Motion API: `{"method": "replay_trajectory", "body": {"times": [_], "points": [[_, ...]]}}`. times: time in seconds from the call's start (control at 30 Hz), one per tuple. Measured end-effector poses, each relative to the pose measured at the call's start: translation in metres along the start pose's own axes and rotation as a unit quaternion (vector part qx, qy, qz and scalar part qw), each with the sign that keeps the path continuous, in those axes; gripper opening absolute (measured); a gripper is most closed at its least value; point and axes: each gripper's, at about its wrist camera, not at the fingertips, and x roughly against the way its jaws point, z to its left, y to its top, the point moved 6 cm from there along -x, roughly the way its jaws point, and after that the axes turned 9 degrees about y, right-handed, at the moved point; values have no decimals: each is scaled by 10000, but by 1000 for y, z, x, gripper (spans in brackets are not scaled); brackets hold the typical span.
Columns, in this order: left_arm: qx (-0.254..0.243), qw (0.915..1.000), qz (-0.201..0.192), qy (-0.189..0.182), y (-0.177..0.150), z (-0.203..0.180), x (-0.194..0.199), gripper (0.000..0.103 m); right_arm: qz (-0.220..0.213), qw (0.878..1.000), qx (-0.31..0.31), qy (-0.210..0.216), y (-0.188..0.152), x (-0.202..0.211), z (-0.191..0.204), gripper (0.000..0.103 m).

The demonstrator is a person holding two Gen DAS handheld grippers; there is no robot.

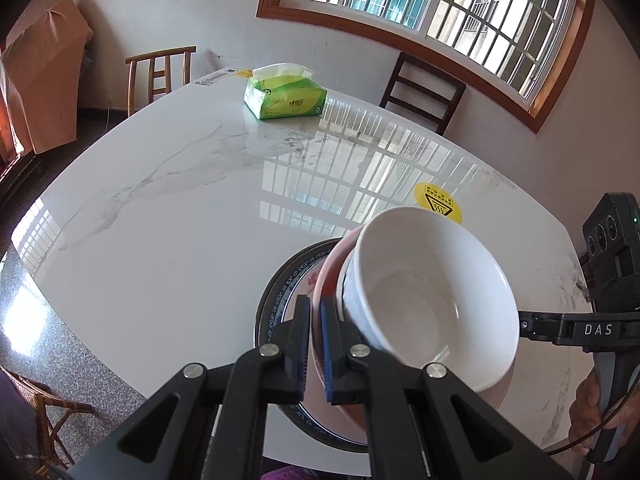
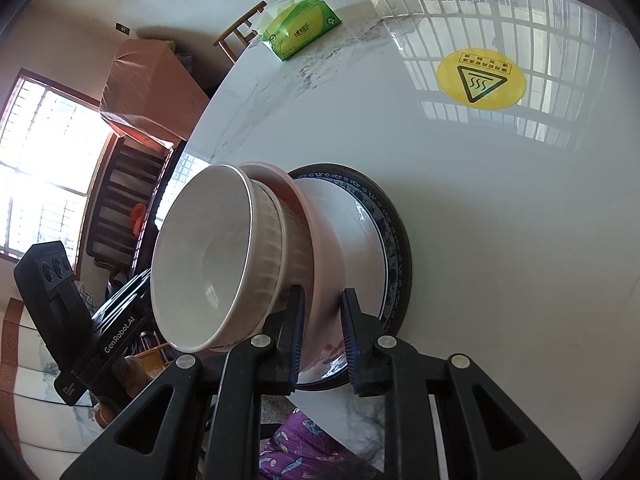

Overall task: Organize plates and bowls
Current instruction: 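Lower the pink bowl stack onto the plate stack with both tools, then open both tools and withdraw them from the pink bowl rim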

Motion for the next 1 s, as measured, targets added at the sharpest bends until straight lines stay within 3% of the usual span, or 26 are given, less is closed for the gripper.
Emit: {"method": "replay_trajectory", "body": {"times": [0.5,0.73,0.83,0.9,1.0], "points": [[-250,9984,-439,268,-6,-2,4,4,-344,9988,306,-146,0,1,4,19],[-421,9931,-901,629,-13,-2,9,15,-868,9932,671,-388,0,4,8,21],[-395,9914,-1058,655,-16,1,10,19,-1210,9899,623,-398,-1,7,2,29],[-362,9889,-1208,790,-18,4,11,28,-1427,9869,608,-435,-1,9,-3,43],[-343,9850,-1411,936,-22,10,13,41,-1694,9837,518,-293,-4,10,-11,50]]}}
